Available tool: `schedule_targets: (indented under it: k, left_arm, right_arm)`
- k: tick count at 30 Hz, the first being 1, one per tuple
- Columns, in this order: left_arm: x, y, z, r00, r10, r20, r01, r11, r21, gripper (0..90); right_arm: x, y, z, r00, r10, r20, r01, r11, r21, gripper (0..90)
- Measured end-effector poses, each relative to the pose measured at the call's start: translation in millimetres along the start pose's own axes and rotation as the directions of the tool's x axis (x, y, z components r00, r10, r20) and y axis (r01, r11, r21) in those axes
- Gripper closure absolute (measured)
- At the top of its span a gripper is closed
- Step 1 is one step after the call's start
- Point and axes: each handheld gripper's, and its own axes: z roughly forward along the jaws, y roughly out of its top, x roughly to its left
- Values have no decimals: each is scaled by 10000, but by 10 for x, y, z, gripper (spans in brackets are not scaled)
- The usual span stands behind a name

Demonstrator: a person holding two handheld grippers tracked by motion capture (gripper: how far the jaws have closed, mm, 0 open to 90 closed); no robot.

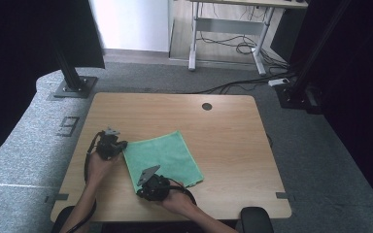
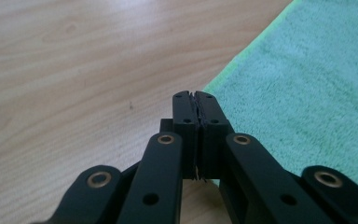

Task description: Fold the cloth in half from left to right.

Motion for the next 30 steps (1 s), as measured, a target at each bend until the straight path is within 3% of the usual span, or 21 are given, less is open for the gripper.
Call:
schedule_targets:
  k: [15, 30]
  left_arm:
    - [-252, 395, 77, 9989, 411, 210, -402, 9983, -419, 876]
    - [-526, 701, 299, 9943, 1018, 315, -1003, 9938, -473, 876]
  right_arm:
    - [-203, -220, -530, 9917, 715, 1071, -635, 9950, -770, 868]
    - [-353, -476, -802, 9751, 1362, 1747, -1194, 9875, -1033, 868]
